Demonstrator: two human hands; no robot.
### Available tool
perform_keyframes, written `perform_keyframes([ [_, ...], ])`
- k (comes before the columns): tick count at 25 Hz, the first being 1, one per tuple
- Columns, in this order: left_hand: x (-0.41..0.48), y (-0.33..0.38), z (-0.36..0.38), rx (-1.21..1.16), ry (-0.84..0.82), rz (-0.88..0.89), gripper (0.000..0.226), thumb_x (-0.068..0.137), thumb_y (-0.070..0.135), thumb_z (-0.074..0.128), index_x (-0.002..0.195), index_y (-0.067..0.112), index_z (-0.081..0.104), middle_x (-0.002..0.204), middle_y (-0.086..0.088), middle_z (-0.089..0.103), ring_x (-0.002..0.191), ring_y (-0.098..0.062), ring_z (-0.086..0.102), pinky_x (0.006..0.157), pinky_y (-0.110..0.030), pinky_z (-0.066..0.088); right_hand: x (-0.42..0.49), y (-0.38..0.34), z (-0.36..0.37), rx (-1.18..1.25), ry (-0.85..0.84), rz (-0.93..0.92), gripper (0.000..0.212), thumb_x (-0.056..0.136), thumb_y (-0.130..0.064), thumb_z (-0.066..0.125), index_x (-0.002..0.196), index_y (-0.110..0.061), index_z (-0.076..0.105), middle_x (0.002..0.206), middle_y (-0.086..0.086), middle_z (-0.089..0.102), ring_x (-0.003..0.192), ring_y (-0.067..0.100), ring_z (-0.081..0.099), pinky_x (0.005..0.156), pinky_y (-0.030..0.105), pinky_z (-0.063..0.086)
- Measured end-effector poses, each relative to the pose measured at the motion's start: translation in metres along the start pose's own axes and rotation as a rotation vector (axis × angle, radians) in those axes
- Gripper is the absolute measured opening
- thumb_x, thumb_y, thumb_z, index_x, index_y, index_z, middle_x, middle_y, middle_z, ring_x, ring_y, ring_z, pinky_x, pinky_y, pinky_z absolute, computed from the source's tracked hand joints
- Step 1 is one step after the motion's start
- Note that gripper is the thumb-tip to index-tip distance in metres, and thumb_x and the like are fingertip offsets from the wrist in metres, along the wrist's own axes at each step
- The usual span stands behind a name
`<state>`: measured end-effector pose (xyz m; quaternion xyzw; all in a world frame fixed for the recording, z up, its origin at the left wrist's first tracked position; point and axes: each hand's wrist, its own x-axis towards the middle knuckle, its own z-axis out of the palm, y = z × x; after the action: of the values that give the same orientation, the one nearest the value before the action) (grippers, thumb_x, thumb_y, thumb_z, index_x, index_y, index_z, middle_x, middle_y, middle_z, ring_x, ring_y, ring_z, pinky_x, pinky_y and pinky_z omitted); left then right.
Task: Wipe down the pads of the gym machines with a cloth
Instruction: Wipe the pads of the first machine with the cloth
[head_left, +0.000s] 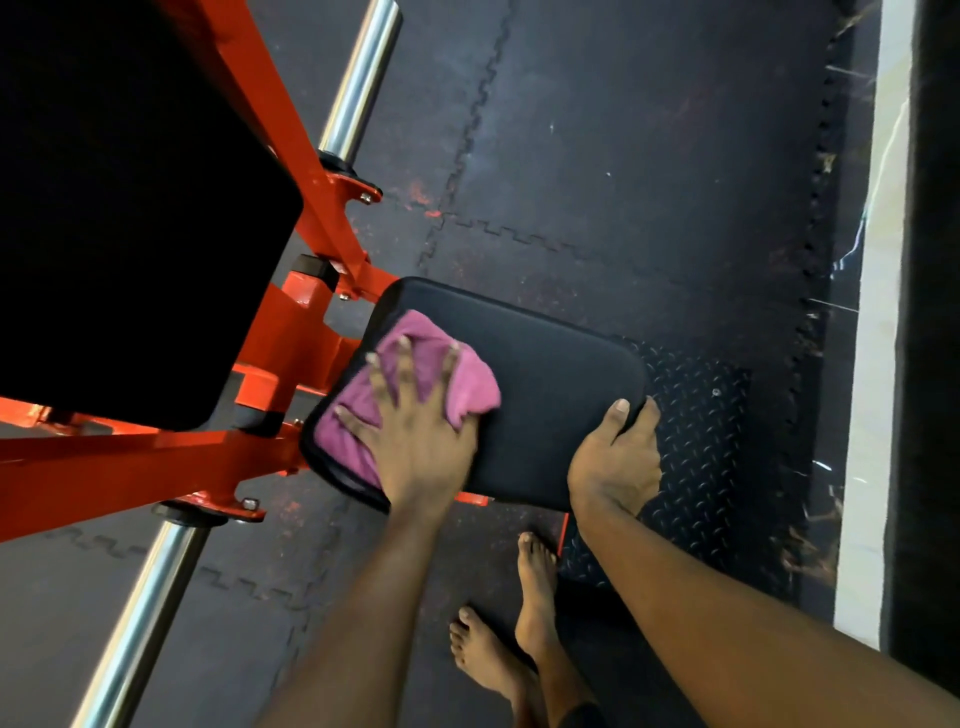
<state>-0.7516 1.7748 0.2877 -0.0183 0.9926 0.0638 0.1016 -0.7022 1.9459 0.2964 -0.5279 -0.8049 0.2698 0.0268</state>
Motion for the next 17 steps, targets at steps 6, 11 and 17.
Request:
perform_keyframes([
  [6, 0.091, -0.053, -0.023, -0.534, -0.128, -0.358, 0.058, 0.096, 0.062, 0.041, 0.132, 0.02, 0.057, 0.133, -0.017, 0.06, 0.121, -0.039, 0.056, 0.093, -0.042, 0.044, 0.0, -0.001, 0.002, -0.045, 0.003, 0.002, 0.056, 0.108, -0.047, 0.025, 0.154, -0.017, 0.033, 0.145, 0.015, 0.056, 0.121, 0.041, 0.06, 0.098, 0.052, 0.046],
  [11, -0.015, -0.061, -0.008, -0.573, 0.072, -0.38, 0.062, 0.095, 0.051, 0.053, 0.15, 0.026, 0.037, 0.144, -0.012, 0.048, 0.127, -0.039, 0.05, 0.1, -0.048, 0.042, -0.001, -0.003, 0.0, -0.061, 0.003, -0.006, 0.055, 0.108, -0.045, 0.026, 0.153, -0.014, 0.034, 0.142, 0.016, 0.057, 0.117, 0.042, 0.061, 0.093, 0.053, 0.048],
  [17, 0.012, -0.062, -0.014, -0.498, 0.071, -0.35, 0.056, 0.093, 0.037, 0.048, 0.146, 0.019, 0.042, 0.133, -0.017, 0.053, 0.12, -0.039, 0.052, 0.097, -0.046, 0.043, -0.002, -0.003, 0.003, -0.07, 0.021, -0.023, 0.056, 0.107, -0.045, 0.026, 0.152, -0.013, 0.035, 0.141, 0.018, 0.058, 0.115, 0.043, 0.062, 0.093, 0.053, 0.048],
])
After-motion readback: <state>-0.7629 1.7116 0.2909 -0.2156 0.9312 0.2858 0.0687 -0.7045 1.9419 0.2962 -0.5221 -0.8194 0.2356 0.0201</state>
